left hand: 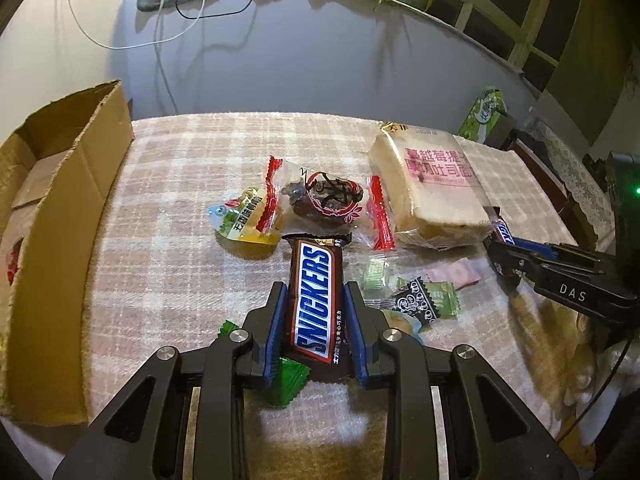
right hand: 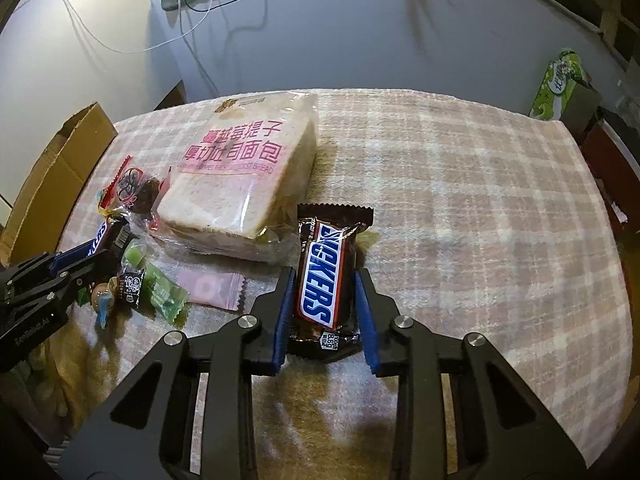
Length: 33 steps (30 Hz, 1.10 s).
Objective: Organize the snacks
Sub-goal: 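Grasp a Snickers bar with the left tool while the right tool grasps another Snickers, then carry both Snickers bars into the box and open both tools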
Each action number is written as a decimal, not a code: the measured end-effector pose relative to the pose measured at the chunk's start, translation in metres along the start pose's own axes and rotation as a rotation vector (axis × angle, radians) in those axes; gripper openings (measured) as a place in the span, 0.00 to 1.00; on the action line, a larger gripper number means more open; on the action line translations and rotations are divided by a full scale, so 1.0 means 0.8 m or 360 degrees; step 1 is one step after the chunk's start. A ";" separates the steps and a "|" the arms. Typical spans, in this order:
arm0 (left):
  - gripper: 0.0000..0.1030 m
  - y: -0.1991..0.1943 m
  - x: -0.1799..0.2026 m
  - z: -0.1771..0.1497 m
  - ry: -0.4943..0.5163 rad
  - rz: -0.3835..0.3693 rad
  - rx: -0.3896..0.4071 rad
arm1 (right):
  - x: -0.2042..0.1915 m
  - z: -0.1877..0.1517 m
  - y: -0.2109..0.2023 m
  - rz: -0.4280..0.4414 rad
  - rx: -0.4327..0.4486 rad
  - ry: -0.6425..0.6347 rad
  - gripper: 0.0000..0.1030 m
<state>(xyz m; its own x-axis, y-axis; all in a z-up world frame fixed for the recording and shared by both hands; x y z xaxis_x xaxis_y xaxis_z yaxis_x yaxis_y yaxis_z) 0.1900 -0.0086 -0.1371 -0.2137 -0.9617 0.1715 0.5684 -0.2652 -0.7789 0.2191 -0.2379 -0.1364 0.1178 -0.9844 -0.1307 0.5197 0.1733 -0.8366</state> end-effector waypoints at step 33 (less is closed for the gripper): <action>0.26 -0.120 -0.043 -0.004 -0.0148 0.0053 0.0292 | -0.085 0.017 -0.082 0.0198 0.0215 -0.0113 0.30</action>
<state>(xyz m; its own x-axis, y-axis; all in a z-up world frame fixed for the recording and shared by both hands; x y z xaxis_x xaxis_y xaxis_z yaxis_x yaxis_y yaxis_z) 0.1405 0.0504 -0.0703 -0.1232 -0.9701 0.2091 0.7107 -0.2333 -0.6637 0.1886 -0.1822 -0.0656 0.2448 -0.9514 -0.1868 0.6057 0.3005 -0.7368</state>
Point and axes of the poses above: each gripper's, at about its wrist camera, not at the fingertips, and y roughly the way its jaws point, x to its right, z to its top, the point moved 2 cm from there along y, roughly the way its jaws point, and after that the axes turned 3 degrees about y, right-handed, at the moved point
